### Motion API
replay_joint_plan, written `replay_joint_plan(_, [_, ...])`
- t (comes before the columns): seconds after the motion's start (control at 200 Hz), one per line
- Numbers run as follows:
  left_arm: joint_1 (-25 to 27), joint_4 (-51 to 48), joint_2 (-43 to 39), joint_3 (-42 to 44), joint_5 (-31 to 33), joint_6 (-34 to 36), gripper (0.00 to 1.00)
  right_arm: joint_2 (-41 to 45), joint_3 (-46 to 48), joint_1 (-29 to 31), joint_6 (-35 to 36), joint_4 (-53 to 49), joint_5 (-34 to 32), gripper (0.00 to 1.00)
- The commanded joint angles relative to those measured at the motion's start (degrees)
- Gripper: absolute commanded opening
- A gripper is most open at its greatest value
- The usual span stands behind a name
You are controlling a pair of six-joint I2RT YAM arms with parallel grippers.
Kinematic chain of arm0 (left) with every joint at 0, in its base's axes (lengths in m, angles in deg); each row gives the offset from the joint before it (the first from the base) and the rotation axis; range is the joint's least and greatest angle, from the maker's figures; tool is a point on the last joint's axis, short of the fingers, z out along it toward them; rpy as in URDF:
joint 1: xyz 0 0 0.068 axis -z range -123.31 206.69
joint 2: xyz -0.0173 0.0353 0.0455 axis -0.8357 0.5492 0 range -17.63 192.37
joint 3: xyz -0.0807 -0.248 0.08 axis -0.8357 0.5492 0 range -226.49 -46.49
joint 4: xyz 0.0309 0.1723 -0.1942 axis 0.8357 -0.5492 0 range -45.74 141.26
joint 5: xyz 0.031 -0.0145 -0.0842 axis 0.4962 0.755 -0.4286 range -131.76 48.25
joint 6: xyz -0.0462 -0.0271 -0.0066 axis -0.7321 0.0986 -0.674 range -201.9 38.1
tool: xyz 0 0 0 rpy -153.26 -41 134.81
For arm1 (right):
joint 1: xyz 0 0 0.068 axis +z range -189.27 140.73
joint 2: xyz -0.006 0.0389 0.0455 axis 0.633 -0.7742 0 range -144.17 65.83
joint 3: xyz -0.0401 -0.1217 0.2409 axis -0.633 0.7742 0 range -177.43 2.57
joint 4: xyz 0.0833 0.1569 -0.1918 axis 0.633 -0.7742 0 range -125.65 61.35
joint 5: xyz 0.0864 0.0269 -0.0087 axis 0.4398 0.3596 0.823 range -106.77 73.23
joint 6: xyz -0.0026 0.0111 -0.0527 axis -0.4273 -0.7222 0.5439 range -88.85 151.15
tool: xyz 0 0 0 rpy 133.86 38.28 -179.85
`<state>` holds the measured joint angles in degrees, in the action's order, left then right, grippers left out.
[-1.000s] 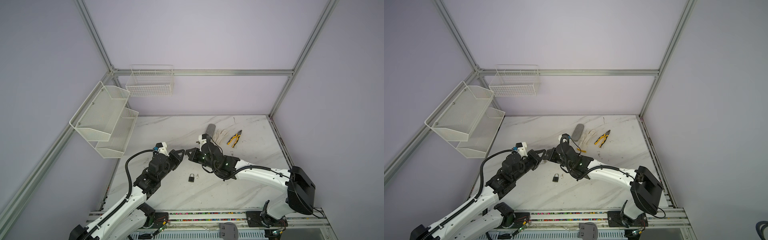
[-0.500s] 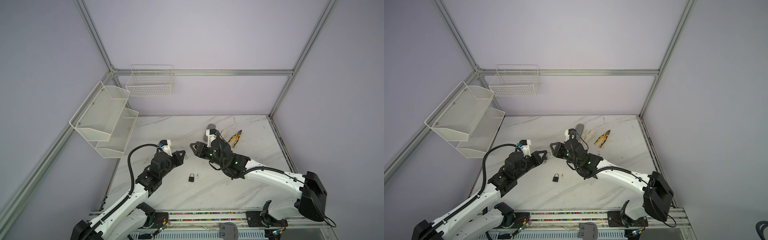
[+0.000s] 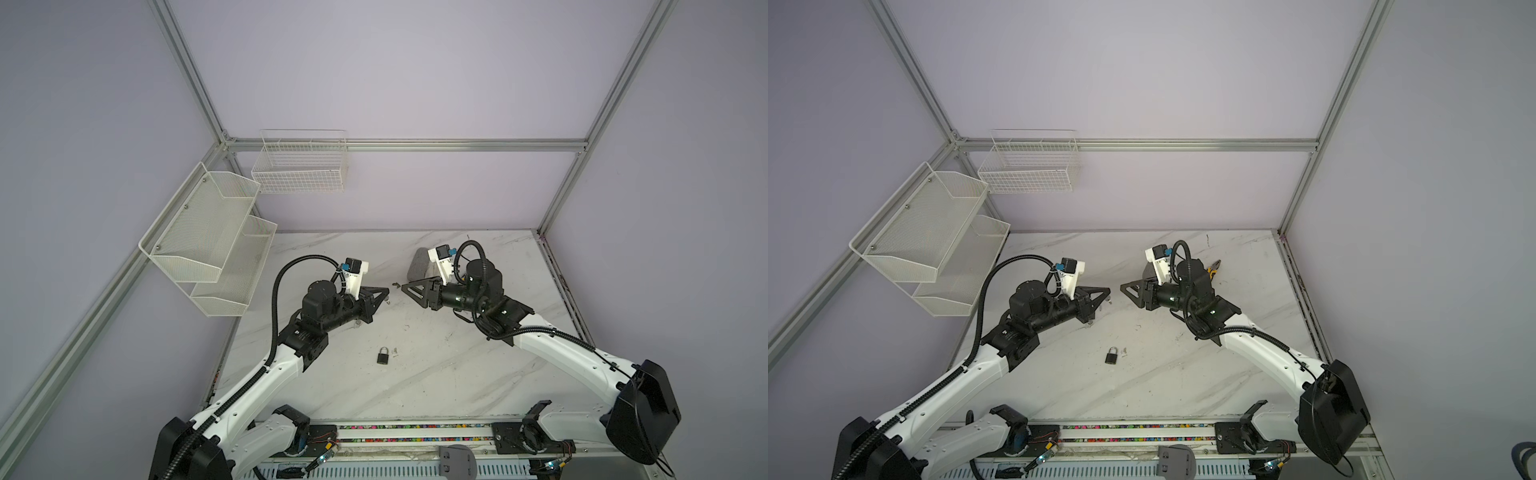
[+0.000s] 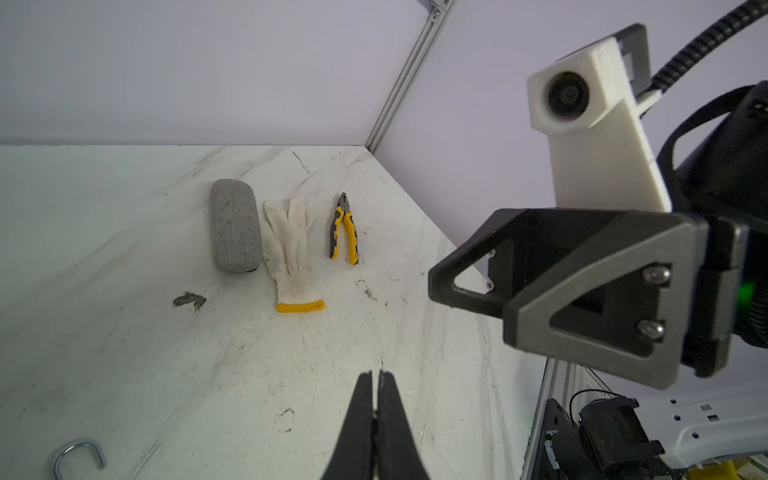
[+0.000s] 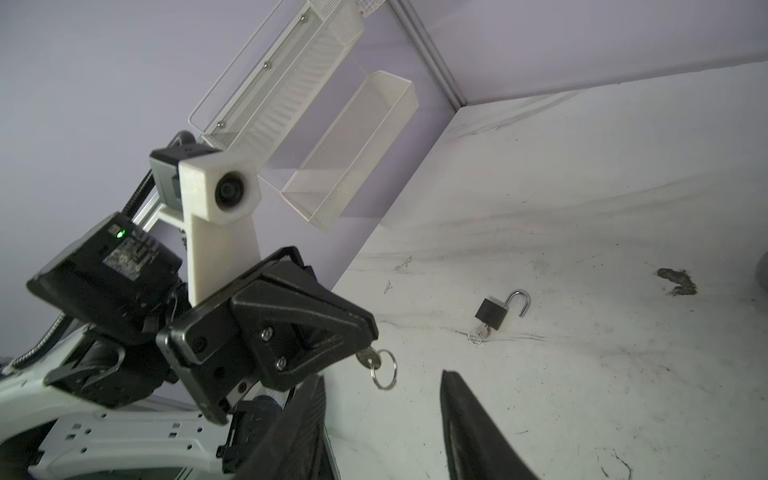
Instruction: Unlock with the key
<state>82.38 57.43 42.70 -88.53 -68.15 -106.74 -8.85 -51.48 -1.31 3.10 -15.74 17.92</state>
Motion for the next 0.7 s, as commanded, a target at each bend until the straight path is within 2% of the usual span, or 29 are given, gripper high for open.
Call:
replay_joint_plan(0.0, [-0.8, 5.3, 1.3, -6.4, -6.5, 2.3, 0.00, -0.2, 1.3, -0.9, 3.9, 5.3, 8.6, 0.48])
replay_joint_plan(0.15, [-1.2, 7.9, 2.9, -7.0, -9.7, 1.6, 0.00, -1.9, 3.7, -1.0, 0.0, 14.7, 13.2, 0.47])
replay_joint_plan(0.285, [-1.2, 8.5, 4.1, -8.4, -13.1, 1.1, 0.00, -2.9, 3.9, -1.4, 1.2, 14.7, 12.5, 0.46])
replay_joint_plan(0.465, [-1.2, 8.7, 4.8, -8.9, -14.5, 1.0, 0.00, -5.7, 2.3, -1.8, 2.2, 14.8, 14.3, 0.41])
replay_joint_plan(0.695, [-1.2, 9.7, 5.6, -9.7, -16.3, 0.3, 0.00, -6.4, 1.9, -2.6, 2.2, 14.8, 15.4, 0.29])
